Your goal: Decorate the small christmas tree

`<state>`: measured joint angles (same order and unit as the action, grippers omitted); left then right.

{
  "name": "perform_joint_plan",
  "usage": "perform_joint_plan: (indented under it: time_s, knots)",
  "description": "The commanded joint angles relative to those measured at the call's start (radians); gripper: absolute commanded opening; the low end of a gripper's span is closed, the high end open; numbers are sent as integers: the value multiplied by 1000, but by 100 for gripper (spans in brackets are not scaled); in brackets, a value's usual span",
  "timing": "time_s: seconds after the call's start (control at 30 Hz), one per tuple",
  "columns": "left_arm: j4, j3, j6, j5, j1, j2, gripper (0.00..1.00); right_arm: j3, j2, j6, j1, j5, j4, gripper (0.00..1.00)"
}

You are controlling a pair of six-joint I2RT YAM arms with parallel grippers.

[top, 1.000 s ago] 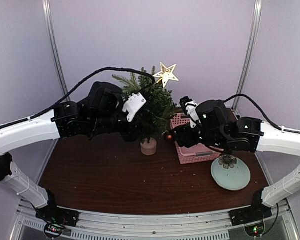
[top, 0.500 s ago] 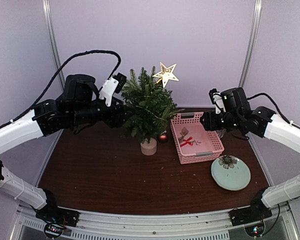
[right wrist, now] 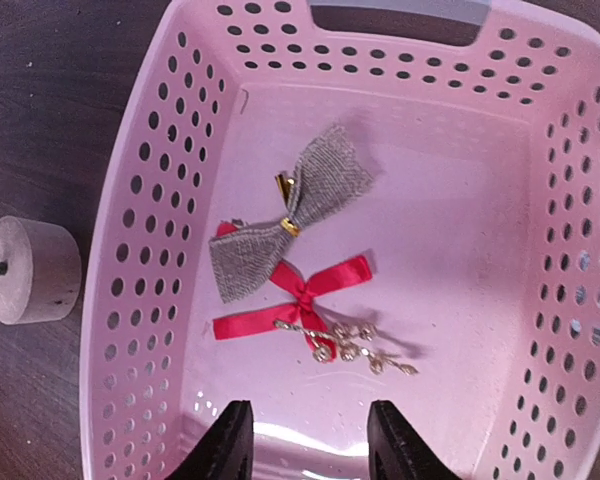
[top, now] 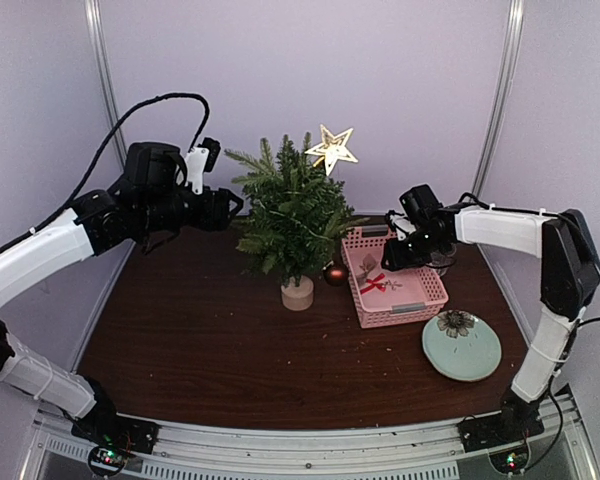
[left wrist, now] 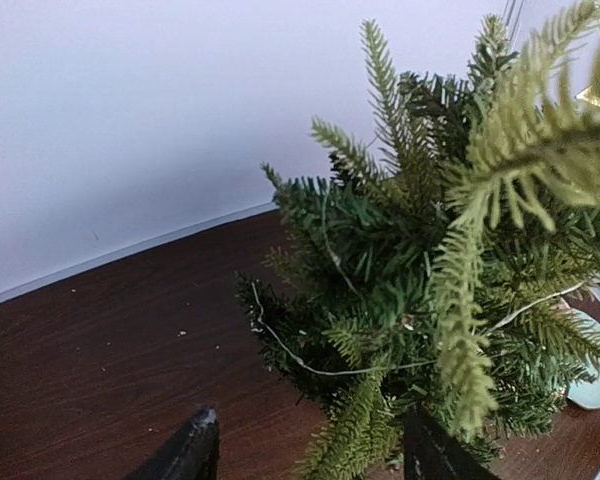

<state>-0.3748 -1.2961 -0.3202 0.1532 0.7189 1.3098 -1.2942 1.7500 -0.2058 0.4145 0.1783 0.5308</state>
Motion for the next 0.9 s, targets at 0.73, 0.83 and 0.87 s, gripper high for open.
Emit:
perform_joint_plan:
  time_s: [0.73,0.83,0.87]
  knots:
    - [-2,-55,-3,32,-15,55,62,-429,474,-88,-23,-46,53,38]
    - [-4,-46,2,32,-15,46,62,-422,476,-79,-23,-43,60,23]
    - [-4,-44,4,33,-15,43,62,-416,475,-77,-23,-44,56,20]
